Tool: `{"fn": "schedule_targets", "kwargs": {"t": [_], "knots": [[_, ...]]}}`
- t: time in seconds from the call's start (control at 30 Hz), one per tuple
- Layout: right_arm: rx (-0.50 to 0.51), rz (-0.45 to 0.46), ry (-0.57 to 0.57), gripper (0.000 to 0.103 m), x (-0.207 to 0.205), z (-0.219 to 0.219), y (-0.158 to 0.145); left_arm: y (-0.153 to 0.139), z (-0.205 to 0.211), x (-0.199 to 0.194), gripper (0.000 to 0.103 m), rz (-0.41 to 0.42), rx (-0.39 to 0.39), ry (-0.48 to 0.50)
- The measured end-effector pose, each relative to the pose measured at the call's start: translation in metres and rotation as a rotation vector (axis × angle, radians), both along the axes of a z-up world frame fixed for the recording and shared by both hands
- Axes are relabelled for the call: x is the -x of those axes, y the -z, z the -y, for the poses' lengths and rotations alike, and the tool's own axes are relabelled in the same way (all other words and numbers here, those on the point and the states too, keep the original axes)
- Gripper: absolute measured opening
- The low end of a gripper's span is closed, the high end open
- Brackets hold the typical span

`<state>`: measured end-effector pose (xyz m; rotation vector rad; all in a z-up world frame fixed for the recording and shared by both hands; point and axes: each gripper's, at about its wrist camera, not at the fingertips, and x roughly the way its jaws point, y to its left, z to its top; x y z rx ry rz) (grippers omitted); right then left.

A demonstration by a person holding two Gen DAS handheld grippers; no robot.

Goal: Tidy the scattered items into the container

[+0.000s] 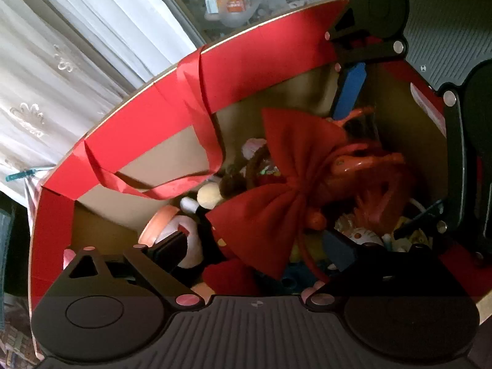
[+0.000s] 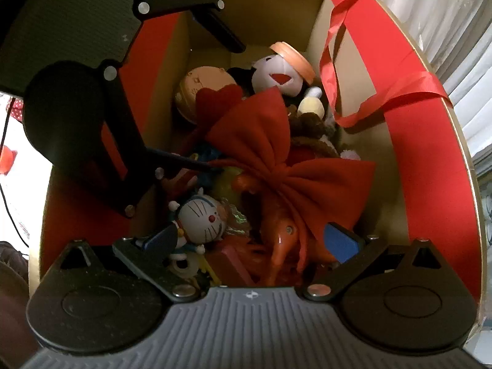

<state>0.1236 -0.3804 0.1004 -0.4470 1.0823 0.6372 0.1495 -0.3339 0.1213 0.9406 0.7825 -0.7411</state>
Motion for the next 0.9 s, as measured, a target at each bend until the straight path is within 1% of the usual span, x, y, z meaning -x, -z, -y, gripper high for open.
{"fn": "schedule_targets", "kwargs": {"t": [0.4,0.9], "knots": [[0.01,0.024,0.037,0.101,0.0018,0.0001,0.001,0.0016,-0.0008,0.0027,0.099,0.021,-0.001,-0.012],[0.014,0.033,0.048,0.101,0.0031,-0.0011,-0.0002,0.001,-0.0032,0.0075,0.098,0.043,0.01,-0.007]]}}
